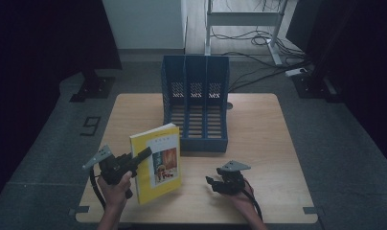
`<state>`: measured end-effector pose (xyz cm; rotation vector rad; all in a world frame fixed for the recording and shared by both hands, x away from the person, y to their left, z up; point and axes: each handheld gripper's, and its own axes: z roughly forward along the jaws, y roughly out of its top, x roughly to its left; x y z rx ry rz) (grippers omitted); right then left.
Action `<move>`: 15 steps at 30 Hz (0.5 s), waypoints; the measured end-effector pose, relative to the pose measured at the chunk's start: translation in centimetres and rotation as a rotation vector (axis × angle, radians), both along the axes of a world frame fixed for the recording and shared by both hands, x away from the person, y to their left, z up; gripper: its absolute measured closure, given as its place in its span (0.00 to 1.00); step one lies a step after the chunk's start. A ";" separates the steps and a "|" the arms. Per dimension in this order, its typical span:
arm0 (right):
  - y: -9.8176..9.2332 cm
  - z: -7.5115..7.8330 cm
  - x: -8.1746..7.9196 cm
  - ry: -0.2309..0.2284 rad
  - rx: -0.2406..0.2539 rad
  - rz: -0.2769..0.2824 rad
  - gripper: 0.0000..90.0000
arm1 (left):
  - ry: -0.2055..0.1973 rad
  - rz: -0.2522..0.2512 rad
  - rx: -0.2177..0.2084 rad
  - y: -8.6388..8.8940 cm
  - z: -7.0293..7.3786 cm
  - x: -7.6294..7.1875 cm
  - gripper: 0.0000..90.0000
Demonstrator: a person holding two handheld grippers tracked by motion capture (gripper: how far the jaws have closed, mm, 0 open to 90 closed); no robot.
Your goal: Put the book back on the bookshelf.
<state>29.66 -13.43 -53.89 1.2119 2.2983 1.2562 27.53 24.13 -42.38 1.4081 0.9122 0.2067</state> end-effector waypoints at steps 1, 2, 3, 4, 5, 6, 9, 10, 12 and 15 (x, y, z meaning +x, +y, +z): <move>0.0 -0.1 0.0 0.001 -0.005 -0.001 0.44 | -0.001 -0.003 -0.001 0.1 0.1 0.1 0.84; 0.0 -0.2 0.0 -0.001 -0.011 -0.003 0.44 | -0.003 -0.004 -0.007 0.1 0.2 0.1 0.84; 0.0 -0.3 0.0 0.001 -0.014 -0.007 0.44 | -0.003 -0.004 -0.012 0.2 0.3 0.2 0.84; 0.0 -0.3 0.0 0.003 -0.015 -0.010 0.44 | -0.003 -0.006 -0.017 0.2 0.4 0.3 0.84; -0.1 -0.4 0.0 0.007 -0.012 -0.010 0.44 | 0.001 -0.006 -0.023 0.2 0.5 0.4 0.84; 0.0 -0.5 0.0 0.009 -0.009 -0.009 0.44 | 0.004 -0.001 -0.032 0.2 0.5 0.5 0.84; 0.1 -0.7 0.1 0.015 -0.021 -0.006 0.44 | 0.005 0.001 -0.033 0.2 0.7 0.7 0.84; 0.2 -0.7 0.1 0.015 -0.024 -0.004 0.44 | 0.001 0.001 -0.031 0.2 0.8 0.7 0.84; 0.2 -0.8 0.1 0.015 -0.031 -0.004 0.44 | 0.003 0.003 -0.033 0.2 1.0 0.8 0.84; 0.2 -1.0 0.1 0.023 -0.021 -0.006 0.44 | 0.010 -0.003 -0.048 0.3 1.1 1.1 0.84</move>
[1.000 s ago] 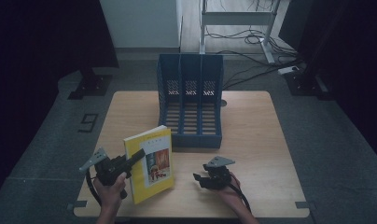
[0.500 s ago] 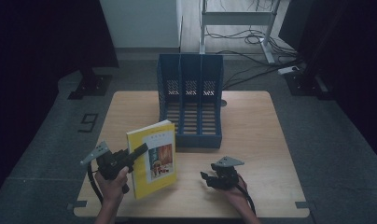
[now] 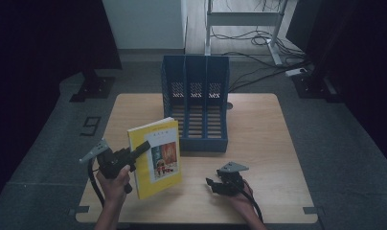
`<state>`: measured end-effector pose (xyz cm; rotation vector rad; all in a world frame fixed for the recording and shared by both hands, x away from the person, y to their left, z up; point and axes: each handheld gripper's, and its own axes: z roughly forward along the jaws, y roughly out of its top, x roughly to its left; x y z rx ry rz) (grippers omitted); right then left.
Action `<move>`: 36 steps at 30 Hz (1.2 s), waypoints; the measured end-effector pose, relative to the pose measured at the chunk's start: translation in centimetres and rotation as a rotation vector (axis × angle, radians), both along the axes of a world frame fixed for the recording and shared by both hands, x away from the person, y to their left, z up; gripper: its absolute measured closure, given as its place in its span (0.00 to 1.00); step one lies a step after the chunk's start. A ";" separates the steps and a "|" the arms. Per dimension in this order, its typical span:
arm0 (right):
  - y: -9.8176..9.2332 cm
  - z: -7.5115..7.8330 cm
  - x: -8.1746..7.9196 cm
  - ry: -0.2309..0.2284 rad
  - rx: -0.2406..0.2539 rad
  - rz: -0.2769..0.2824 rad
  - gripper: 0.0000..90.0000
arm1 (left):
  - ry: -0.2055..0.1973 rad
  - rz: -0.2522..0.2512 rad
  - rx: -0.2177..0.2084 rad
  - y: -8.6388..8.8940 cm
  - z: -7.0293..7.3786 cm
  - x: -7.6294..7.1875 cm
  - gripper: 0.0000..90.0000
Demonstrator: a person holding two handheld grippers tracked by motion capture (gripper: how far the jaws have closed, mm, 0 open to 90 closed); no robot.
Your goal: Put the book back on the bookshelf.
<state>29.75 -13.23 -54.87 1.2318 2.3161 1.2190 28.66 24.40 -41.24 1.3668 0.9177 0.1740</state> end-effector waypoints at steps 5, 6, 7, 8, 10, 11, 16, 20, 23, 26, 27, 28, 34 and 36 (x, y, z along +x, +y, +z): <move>0.3 -0.3 0.0 0.003 -0.012 0.005 0.44 | 0.001 0.004 -0.009 0.2 0.3 0.4 0.84; 0.4 -0.3 0.0 0.001 -0.014 0.004 0.44 | -0.001 0.006 -0.008 0.2 0.3 0.4 0.84; 0.4 -0.3 0.0 0.000 -0.015 0.004 0.44 | 0.002 0.009 -0.010 0.3 0.4 0.5 0.84; 0.4 -0.3 -0.1 0.000 -0.016 0.002 0.44 | 0.002 0.010 -0.011 0.3 0.4 0.6 0.84; 0.4 -0.4 -0.1 -0.003 -0.018 0.004 0.44 | 0.001 0.010 -0.012 0.5 0.6 0.7 0.84; 0.4 -0.4 -0.1 -0.004 -0.019 0.005 0.44 | 0.000 0.012 -0.016 0.5 0.6 0.7 0.84; 0.5 -0.4 -0.1 -0.014 -0.020 0.006 0.44 | -0.009 0.020 -0.030 0.7 1.0 0.8 0.84; 0.5 -0.5 -0.1 -0.020 -0.025 0.012 0.44 | -0.010 0.031 -0.023 0.5 1.3 1.1 0.84; 0.4 -0.5 -0.1 -0.019 -0.021 0.017 0.44 | -0.012 0.036 -0.018 0.4 1.4 1.3 0.84; 0.3 -0.5 0.0 -0.020 -0.021 0.015 0.44 | -0.017 0.039 -0.008 0.3 1.6 1.4 0.84; 0.3 -0.5 0.0 -0.020 -0.023 0.014 0.44 | -0.019 0.040 -0.003 0.2 1.7 1.5 0.84; 0.3 -0.5 0.1 -0.019 -0.020 0.014 0.44 | -0.020 0.042 0.002 0.2 1.7 1.5 0.84; 0.2 -0.5 0.1 -0.017 -0.019 0.012 0.44 | -0.021 0.053 0.018 0.0 2.0 1.8 0.84; 0.2 -0.5 0.1 -0.017 -0.019 0.010 0.44 | -0.021 0.054 0.016 0.0 2.2 2.0 0.84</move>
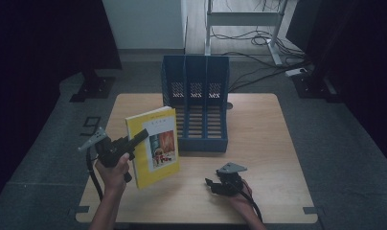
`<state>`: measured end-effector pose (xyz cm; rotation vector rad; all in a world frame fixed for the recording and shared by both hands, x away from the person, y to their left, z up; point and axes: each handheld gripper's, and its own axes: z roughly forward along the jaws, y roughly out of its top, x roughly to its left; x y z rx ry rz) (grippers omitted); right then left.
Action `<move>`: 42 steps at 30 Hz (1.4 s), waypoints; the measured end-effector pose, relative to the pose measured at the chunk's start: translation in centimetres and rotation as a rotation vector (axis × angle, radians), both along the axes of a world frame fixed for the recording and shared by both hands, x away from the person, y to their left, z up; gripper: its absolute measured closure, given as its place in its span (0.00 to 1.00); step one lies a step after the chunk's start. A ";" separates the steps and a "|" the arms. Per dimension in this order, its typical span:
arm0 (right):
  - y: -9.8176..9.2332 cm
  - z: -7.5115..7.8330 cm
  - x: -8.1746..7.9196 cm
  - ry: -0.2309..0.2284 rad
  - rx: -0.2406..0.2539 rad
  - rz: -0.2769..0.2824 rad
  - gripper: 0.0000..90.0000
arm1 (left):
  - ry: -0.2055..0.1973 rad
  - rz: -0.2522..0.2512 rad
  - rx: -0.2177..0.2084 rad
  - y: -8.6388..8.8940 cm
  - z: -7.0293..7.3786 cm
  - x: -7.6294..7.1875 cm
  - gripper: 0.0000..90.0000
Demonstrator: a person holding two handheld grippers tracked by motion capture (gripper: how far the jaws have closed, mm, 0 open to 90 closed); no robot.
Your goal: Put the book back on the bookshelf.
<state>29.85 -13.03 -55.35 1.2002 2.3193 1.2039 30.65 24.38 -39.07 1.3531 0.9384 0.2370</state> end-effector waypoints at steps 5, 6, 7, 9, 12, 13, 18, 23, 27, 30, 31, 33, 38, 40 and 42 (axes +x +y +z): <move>0.0 0.0 0.0 -0.001 0.001 -0.002 0.44 | -0.004 0.000 0.005 0.0 0.5 0.4 0.84; 0.0 0.0 0.0 -0.001 -0.002 -0.001 0.44 | -0.004 0.002 0.006 0.0 0.6 0.5 0.84; 0.0 0.0 0.0 -0.002 -0.002 0.000 0.44 | -0.004 0.001 0.009 0.0 0.7 0.6 0.84; 0.0 0.0 0.0 -0.001 -0.002 -0.001 0.44 | -0.005 0.005 0.009 -0.1 0.8 0.8 0.84; 0.0 0.0 0.0 -0.001 -0.001 -0.001 0.44 | -0.007 0.009 0.011 -0.2 1.0 1.1 0.84; 0.0 0.0 0.0 -0.002 0.000 -0.001 0.44 | -0.009 0.012 0.010 -0.3 1.1 1.2 0.84; 0.0 0.0 0.1 0.001 0.001 -0.002 0.44 | -0.011 0.011 0.018 -0.6 1.4 1.8 0.84; -0.1 0.0 0.1 0.002 0.003 -0.001 0.44 | -0.014 0.014 0.019 -0.8 1.7 2.0 0.84; -0.1 0.0 0.1 0.003 0.002 0.000 0.44 | -0.014 0.016 0.024 -0.8 1.9 2.1 0.84; -0.1 0.0 0.1 0.002 0.002 -0.001 0.44 | -0.016 0.022 0.025 -0.8 2.0 2.3 0.84; -0.1 0.0 0.1 0.003 0.002 -0.001 0.44 | -0.016 0.023 0.024 -0.8 2.1 2.4 0.84; -0.1 0.0 0.1 0.003 0.004 -0.004 0.44 | -0.017 0.025 0.021 -0.7 2.2 2.5 0.84; -0.1 0.0 0.1 0.002 0.003 -0.005 0.44 | -0.018 0.029 0.019 -0.6 2.6 2.9 0.84; -0.1 0.0 0.1 0.003 0.002 -0.006 0.44 | -0.015 0.035 0.026 -0.6 2.7 3.1 0.84; -0.1 0.0 0.1 0.003 0.002 -0.006 0.44 | -0.017 0.040 0.026 -0.6 2.8 3.2 0.84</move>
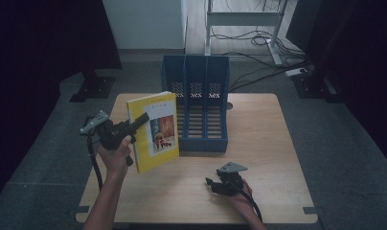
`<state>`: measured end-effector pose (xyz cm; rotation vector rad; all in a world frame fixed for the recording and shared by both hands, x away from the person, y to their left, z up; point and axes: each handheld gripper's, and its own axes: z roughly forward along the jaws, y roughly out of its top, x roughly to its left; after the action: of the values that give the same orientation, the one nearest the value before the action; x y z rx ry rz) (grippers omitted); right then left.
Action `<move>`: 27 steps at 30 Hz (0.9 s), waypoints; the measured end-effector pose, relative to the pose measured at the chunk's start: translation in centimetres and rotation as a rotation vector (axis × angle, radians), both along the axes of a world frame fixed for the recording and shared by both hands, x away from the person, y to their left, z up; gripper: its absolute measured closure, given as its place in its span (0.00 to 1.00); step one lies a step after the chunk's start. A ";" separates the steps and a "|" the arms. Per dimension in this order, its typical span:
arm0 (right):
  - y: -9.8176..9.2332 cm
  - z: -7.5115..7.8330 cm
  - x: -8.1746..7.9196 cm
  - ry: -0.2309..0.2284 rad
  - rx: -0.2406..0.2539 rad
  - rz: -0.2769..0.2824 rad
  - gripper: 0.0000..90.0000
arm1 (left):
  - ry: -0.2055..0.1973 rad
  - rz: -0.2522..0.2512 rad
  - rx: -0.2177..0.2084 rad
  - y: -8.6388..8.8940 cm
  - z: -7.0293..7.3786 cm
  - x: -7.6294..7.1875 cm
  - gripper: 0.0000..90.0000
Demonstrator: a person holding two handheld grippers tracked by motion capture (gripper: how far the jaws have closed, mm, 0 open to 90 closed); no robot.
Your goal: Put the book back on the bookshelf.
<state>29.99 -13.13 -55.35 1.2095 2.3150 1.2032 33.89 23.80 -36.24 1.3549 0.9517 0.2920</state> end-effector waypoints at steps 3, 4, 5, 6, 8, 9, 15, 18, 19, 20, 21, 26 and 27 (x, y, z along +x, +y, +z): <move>0.0 0.0 0.0 0.002 0.003 -0.003 0.44 | 0.002 0.005 0.002 0.1 0.1 0.2 0.84; 0.0 0.0 0.0 0.004 0.004 -0.004 0.44 | 0.002 0.008 0.001 0.1 0.1 0.3 0.84; 0.0 0.0 0.0 0.005 0.003 -0.003 0.44 | 0.002 0.010 0.002 0.1 0.1 0.4 0.84; 0.0 0.0 0.0 0.005 0.002 -0.003 0.44 | 0.002 0.013 0.001 0.2 0.2 0.4 0.84; 0.0 0.0 0.0 0.005 0.003 -0.003 0.44 | 0.002 0.019 0.000 0.2 0.3 0.6 0.84; 0.0 0.0 0.0 0.005 0.003 -0.003 0.44 | 0.001 0.023 -0.001 0.2 0.3 0.7 0.84; -0.1 0.0 0.1 0.000 0.002 -0.006 0.44 | 0.002 0.042 0.008 0.1 0.7 1.5 0.84; 0.0 0.0 0.1 -0.002 -0.001 -0.007 0.44 | -0.004 0.056 0.025 -0.1 1.0 1.9 0.84; 0.0 0.0 0.1 -0.002 -0.001 -0.007 0.44 | -0.005 0.060 0.029 -0.2 1.0 2.0 0.84; 0.0 0.0 0.1 -0.002 -0.001 -0.006 0.44 | -0.004 0.061 0.032 -0.3 1.1 2.1 0.84; 0.0 0.0 0.1 -0.002 -0.001 -0.006 0.44 | -0.003 0.061 0.033 -0.4 1.1 2.3 0.84; 0.0 0.0 0.1 -0.004 -0.005 -0.006 0.44 | 0.003 0.064 0.033 -0.7 1.3 3.1 0.84; 0.0 0.0 0.1 -0.005 -0.004 -0.006 0.44 | 0.004 0.066 0.033 -0.8 1.3 3.2 0.84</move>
<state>30.11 -13.16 -55.36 1.2097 2.3082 1.1971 37.07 23.01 -34.93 1.3563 0.9997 0.3562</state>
